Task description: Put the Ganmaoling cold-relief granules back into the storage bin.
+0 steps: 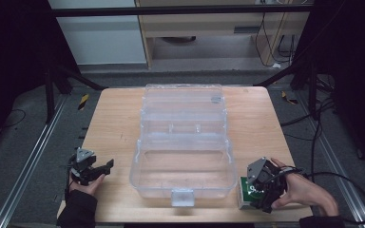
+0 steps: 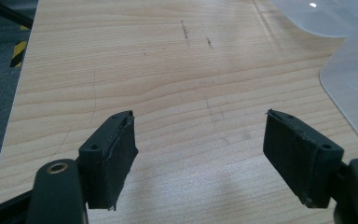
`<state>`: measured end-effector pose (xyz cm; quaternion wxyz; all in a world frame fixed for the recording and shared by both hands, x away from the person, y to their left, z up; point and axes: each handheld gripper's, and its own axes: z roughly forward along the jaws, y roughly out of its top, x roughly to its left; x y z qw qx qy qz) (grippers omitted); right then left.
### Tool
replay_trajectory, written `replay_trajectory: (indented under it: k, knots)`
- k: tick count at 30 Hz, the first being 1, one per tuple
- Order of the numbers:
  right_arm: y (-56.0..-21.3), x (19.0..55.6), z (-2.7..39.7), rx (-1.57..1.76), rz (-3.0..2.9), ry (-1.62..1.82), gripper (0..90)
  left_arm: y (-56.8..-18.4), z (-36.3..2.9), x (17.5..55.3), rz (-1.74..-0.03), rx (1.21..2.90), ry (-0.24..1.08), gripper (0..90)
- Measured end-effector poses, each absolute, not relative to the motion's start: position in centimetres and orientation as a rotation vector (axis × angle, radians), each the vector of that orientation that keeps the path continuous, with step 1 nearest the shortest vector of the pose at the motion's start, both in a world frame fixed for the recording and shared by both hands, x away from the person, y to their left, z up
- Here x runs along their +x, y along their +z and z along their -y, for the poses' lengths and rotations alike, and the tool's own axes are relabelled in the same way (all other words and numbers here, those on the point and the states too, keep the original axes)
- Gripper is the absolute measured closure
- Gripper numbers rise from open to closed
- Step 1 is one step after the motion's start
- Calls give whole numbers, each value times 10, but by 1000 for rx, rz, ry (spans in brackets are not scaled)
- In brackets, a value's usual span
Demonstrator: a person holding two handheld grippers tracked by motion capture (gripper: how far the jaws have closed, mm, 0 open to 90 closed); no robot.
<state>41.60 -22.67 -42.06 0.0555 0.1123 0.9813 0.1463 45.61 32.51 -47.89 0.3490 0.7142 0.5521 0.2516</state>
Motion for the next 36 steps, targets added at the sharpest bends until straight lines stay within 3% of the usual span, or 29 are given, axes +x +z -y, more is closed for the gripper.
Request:
replay_trajectory:
  k: [14,36]
  knots:
    - [-438,419,227,326,-3014,418,23,-479,-324,456,-1430,1858,654,247]
    - [-449,422,232,316,-3034,443,131,-479,-324,456,-1429,1860,656,252]
